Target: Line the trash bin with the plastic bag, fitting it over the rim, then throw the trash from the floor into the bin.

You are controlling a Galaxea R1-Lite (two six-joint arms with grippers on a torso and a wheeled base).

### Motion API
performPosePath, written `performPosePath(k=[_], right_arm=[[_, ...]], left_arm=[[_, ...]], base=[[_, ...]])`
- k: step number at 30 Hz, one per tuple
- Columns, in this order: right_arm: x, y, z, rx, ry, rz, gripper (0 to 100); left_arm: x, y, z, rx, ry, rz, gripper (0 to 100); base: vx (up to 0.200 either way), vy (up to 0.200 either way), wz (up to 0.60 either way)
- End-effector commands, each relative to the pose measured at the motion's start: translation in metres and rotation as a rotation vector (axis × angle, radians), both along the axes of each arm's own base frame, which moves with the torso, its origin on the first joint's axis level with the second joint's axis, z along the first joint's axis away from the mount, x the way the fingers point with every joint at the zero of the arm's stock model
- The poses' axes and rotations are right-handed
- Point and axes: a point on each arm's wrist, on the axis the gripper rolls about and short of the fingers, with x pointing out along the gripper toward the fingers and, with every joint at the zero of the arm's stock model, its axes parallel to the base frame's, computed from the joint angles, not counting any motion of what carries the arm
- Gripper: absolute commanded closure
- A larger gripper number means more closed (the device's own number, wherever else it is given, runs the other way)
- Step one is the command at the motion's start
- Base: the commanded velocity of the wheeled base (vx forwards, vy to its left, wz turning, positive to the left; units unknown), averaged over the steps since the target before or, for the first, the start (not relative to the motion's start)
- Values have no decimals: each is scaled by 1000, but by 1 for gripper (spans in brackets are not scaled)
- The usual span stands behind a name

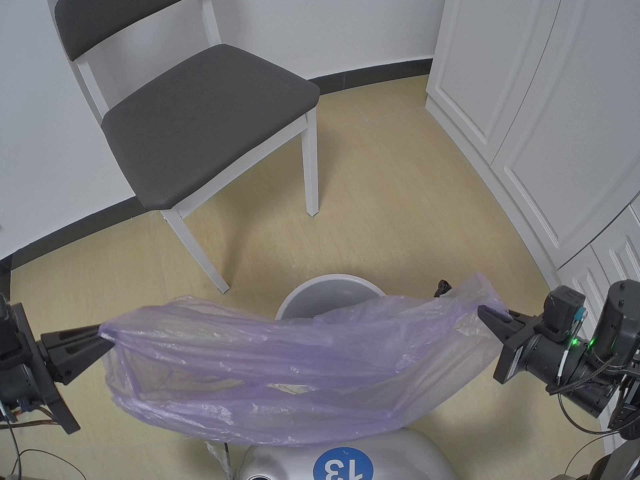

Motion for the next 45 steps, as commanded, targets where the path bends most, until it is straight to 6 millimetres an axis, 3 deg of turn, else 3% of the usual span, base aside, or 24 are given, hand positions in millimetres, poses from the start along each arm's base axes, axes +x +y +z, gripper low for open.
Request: performPosePath(k=[1,2,7,10,18,22,28,37,45], right_arm=[[28,23,11,9,-36,44,100],[28,23,11,9,-36,44,100],[71,64,8,-40,-72,113,100],[81,83,9,-29,-90,142,100],[63,111,18,-3,-114,246,100],[55,111,17,-18,-99,263,100],[43,97,26,-64,-36,262,100],[53,85,16,-106,23,213,100],[64,83,-12,-164,120,219,100]], left_arm=[[27,-24,-3,8,26,-59,100],[34,-30,-3,7,23,-73,100],[51,-59,-3,-7,0,-153,100],[55,-71,-2,-17,-11,-188,100],[67,-103,-4,-28,57,-248,100],[73,-112,-8,-42,88,-233,100],[84,-120,-15,-98,96,-208,100],[105,-134,-30,-151,127,-176,100],[121,-153,-55,-190,156,-173,100]], base=[[0,0,0],[0,0,0],[0,0,0],[0,0,0],[0,0,0],[0,0,0],[0,0,0],[0,0,0],[0,0,0]])
